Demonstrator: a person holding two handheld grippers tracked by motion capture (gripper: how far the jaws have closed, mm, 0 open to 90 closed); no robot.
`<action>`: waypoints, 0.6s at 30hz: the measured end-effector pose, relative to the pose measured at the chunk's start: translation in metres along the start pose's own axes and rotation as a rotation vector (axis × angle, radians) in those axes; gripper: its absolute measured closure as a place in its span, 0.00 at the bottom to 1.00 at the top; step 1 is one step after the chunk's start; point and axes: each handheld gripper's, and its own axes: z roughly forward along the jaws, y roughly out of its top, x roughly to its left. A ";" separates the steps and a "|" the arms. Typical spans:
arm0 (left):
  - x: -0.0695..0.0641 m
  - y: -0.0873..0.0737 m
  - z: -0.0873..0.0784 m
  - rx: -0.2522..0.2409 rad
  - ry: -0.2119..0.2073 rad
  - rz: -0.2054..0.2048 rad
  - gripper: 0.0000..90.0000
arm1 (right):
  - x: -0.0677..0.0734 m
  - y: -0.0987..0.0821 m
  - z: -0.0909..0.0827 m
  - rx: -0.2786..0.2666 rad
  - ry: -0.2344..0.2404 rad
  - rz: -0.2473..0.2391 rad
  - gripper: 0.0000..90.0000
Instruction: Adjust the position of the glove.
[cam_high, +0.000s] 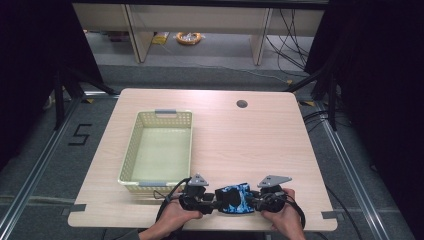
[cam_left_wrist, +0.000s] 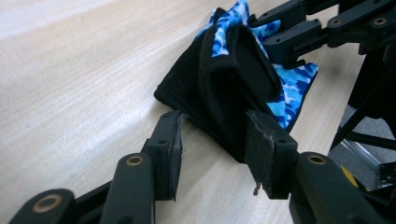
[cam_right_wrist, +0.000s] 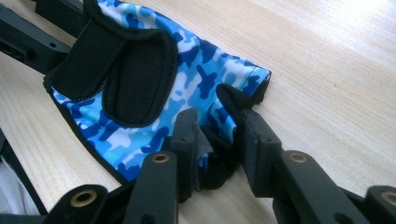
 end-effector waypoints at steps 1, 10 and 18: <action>0.000 0.000 0.001 -0.005 -0.001 -0.019 0.63 | 0.001 0.001 -0.003 0.034 -0.005 -0.002 0.79; 0.001 0.002 0.007 -0.010 -0.025 -0.025 0.70 | 0.001 0.000 -0.002 0.026 -0.003 -0.008 0.81; 0.002 0.001 0.009 -0.057 -0.009 -0.025 0.87 | 0.001 0.000 -0.002 0.019 0.010 0.005 0.85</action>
